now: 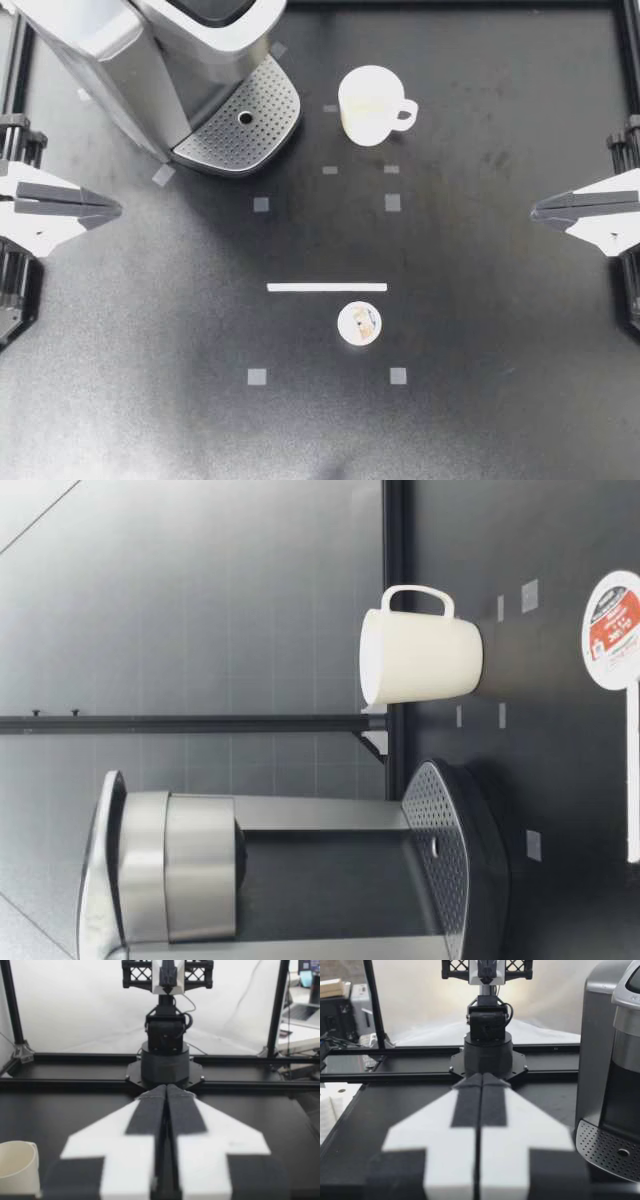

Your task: Place the coffee capsule inside the capsule container, then place the cup onto the center of the cup tray.

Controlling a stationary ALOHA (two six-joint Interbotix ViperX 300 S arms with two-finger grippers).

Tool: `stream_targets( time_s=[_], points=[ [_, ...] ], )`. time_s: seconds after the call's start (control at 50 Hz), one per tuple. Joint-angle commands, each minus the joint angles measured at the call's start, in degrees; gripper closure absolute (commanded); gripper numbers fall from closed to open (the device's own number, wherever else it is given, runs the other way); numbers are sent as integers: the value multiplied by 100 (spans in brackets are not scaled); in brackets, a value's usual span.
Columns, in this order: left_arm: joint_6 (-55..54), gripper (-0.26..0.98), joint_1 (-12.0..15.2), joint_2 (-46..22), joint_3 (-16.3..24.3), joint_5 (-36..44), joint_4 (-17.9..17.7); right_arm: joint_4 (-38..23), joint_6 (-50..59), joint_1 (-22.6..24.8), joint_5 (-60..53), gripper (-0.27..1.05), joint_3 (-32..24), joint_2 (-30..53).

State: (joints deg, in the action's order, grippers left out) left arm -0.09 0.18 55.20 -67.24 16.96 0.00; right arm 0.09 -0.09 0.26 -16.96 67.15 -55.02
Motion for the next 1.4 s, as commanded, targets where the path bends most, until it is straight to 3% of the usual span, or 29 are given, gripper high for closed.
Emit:
stream_targets(
  time_s=[0.0, 0.24, 0.48, 0.64, 0.86, 0.98, 1.38],
  points=[
    [-18, 49, 123, 0, 44, 105, -9, -9, -35, -44, -53, 62, -79, 53],
    [-9, 53, 114, 0, 35, 220, -9, 70, 79, -53, 114, 64, -413, 932],
    [-9, 53, 114, 0, 35, 220, -9, 167, 255, -44, 1670, 60, -1213, 2364],
    [-26, 53, 123, 0, -9, 220, -9, 167, 308, 123, 2197, 44, -1521, 3076],
    [-18, 53, 123, 0, -53, 229, -9, 176, 360, 431, 2285, -5, -1547, 3797],
    [-18, 53, 114, 0, -62, 220, -9, 264, 606, 448, 2294, -22, -1564, 4122],
    [-26, 53, 123, 0, -123, 220, -9, 88, 642, 642, 2663, -23, -2188, 5203]
  ],
)
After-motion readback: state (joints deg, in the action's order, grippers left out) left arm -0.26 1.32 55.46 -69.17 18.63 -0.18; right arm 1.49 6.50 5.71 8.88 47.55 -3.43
